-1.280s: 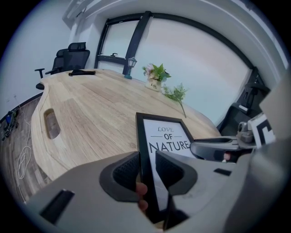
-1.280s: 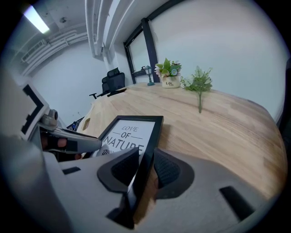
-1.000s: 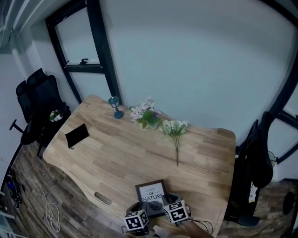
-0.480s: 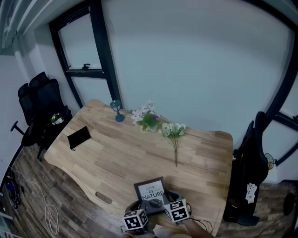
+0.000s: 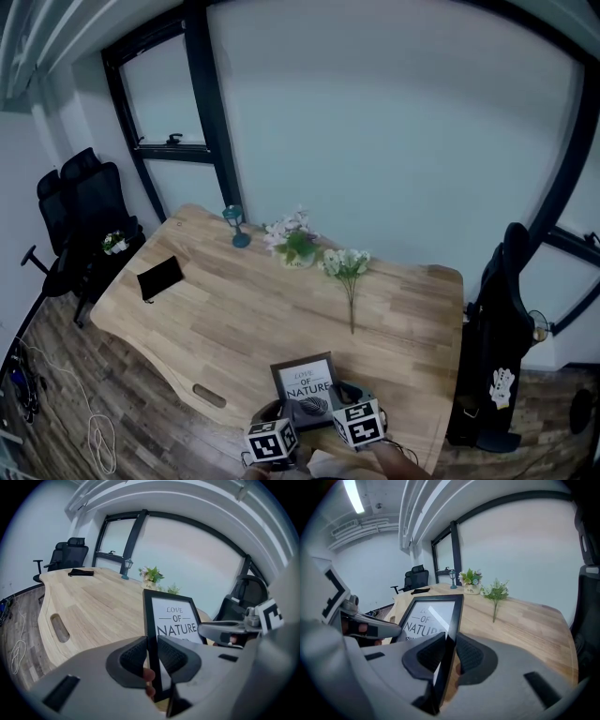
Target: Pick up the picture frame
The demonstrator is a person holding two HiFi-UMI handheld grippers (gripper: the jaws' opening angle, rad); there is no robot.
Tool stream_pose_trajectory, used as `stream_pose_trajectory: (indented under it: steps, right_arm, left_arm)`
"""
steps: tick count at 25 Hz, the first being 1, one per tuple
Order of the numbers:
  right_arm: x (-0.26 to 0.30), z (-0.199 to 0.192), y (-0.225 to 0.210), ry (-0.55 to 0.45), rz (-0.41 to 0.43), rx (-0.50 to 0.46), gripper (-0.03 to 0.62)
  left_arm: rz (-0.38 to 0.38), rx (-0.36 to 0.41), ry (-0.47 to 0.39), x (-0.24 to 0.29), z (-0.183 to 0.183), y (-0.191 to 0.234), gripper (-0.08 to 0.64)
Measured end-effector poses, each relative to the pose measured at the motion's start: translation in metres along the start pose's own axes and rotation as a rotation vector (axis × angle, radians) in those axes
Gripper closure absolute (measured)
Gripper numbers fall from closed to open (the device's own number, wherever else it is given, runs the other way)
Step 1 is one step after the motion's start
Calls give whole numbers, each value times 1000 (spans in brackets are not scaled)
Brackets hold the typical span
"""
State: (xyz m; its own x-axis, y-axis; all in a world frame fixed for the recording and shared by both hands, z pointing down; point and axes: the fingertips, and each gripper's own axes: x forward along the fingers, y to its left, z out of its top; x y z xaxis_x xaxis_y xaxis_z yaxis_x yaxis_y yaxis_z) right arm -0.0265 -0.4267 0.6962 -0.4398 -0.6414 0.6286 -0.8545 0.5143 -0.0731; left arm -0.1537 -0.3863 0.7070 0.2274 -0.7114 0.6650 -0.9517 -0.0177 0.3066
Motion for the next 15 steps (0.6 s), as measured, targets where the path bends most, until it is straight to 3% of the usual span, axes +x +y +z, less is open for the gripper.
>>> stream_pose_trajectory:
  steps: [15]
  right_arm:
    - [-31, 29, 2, -85, -25, 14, 517]
  left_arm:
    - [-38, 63, -58, -28, 30, -16, 494]
